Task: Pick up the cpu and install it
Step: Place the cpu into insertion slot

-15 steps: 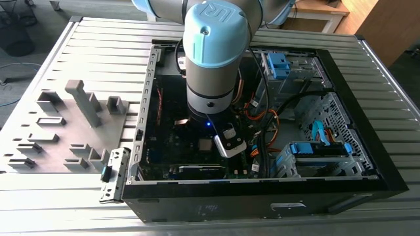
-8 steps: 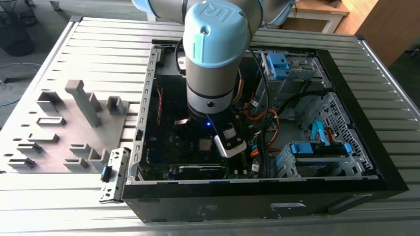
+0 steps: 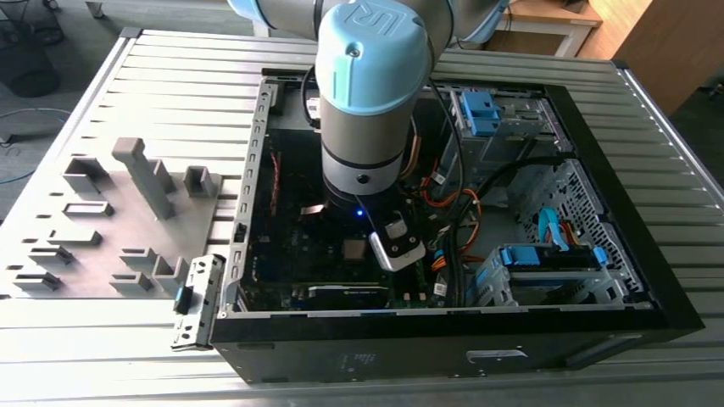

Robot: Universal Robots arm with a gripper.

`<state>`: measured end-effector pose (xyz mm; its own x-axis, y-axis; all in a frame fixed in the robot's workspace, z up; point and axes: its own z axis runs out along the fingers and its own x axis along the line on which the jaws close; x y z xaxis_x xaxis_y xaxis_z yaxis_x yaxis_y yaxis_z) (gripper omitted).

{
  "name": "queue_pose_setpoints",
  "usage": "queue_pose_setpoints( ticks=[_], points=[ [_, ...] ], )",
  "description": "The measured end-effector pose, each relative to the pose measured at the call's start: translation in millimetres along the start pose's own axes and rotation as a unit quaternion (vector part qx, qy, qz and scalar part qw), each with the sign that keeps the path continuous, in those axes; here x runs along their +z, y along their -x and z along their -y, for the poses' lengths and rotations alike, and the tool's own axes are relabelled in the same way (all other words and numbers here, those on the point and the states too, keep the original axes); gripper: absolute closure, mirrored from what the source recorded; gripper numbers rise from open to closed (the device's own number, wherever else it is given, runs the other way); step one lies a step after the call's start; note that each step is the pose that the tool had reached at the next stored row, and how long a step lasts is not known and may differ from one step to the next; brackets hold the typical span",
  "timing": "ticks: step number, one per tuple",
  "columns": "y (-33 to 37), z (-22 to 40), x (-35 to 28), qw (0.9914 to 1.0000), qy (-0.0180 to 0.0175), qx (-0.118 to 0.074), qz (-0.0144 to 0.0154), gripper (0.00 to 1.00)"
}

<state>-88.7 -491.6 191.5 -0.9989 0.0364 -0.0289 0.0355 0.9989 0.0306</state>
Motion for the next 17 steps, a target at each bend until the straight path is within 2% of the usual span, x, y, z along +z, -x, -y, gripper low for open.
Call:
queue_pose_setpoints(
  ticks=[8, 12, 17],
  points=[
    [0.0, 0.8, -0.1, 0.99996, 0.0002, -0.008, 0.0019, 0.55],
    [0.0, 1.5, -0.1, 0.9998, 0.0005, -0.02, 0.002, 0.55],
    [-0.1, 2.0, -0.1, 0.9997, 0.0006, -0.024, 0.002, 0.55]
  ],
)
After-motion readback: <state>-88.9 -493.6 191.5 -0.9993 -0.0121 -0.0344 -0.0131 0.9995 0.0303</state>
